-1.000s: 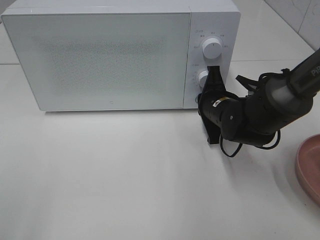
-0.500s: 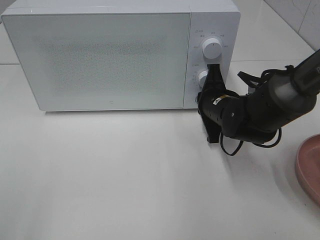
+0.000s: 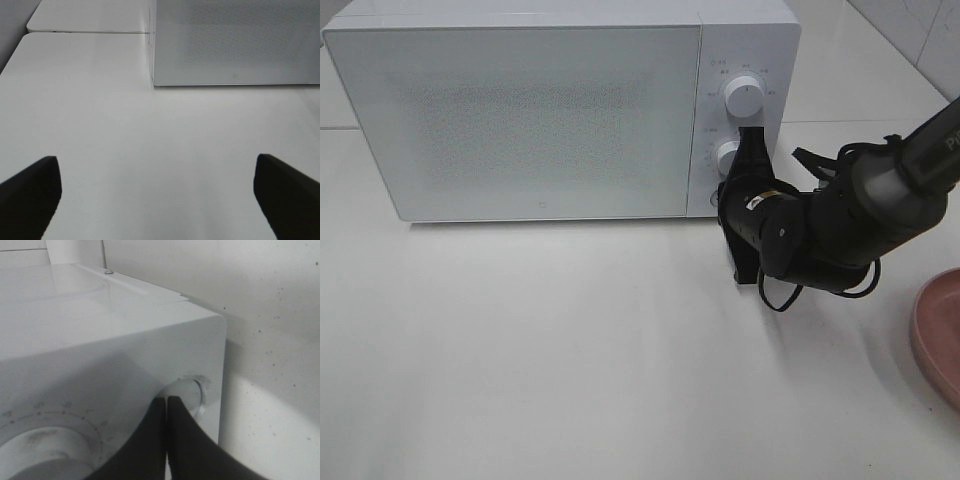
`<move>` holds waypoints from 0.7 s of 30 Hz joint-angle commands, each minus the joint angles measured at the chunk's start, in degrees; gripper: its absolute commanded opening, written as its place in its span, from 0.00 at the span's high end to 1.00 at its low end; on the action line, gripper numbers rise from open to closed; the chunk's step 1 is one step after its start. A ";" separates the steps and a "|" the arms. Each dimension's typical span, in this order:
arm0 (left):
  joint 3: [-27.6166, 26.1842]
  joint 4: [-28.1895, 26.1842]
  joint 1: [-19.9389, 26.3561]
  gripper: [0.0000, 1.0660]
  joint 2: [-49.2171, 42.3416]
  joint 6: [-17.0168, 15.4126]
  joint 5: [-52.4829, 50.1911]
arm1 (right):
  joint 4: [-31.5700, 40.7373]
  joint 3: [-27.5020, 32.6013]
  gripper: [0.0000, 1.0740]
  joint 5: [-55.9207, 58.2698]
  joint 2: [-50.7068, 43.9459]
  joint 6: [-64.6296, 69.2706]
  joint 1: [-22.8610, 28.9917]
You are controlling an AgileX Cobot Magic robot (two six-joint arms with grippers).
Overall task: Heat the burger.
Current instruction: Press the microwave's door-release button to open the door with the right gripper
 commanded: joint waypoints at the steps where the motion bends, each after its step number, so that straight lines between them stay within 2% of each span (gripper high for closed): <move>1: -0.06 -0.06 -0.29 0.06 -1.03 -0.23 -0.11 | -0.80 -3.27 1.00 -9.57 -0.46 -0.52 -0.57; 11: -0.06 0.00 -0.29 0.06 -1.03 -0.23 -0.11 | 0.74 -9.80 1.00 -18.51 3.32 -4.81 -0.57; 21: -0.06 0.11 -0.29 0.06 -1.03 -0.23 -0.11 | 1.38 -11.06 1.00 -19.42 3.38 -7.28 -0.57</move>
